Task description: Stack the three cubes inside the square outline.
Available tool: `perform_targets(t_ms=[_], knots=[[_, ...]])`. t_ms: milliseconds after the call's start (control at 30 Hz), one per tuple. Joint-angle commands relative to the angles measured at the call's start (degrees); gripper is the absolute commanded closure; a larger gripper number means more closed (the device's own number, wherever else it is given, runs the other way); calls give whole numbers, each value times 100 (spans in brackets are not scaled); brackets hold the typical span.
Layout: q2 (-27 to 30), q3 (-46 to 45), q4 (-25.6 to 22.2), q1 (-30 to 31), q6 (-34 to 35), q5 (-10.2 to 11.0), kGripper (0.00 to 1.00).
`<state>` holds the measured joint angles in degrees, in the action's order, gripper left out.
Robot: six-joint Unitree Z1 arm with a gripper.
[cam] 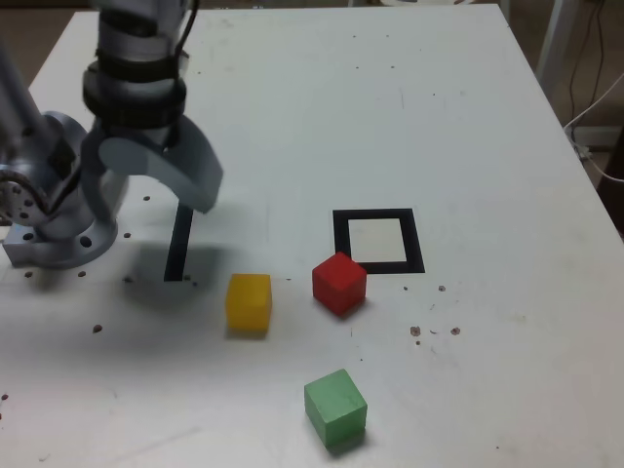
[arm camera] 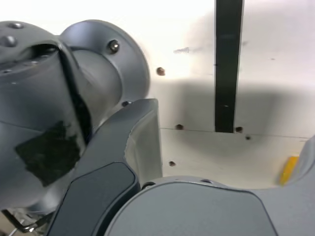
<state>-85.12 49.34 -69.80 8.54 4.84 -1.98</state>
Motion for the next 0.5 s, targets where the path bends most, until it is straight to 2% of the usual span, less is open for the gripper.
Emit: perform_targets(t_ms=[0,467], knots=[[-80,109,6,63,-10,60,0],[-654,1388,-272,768,-306,275,0]])
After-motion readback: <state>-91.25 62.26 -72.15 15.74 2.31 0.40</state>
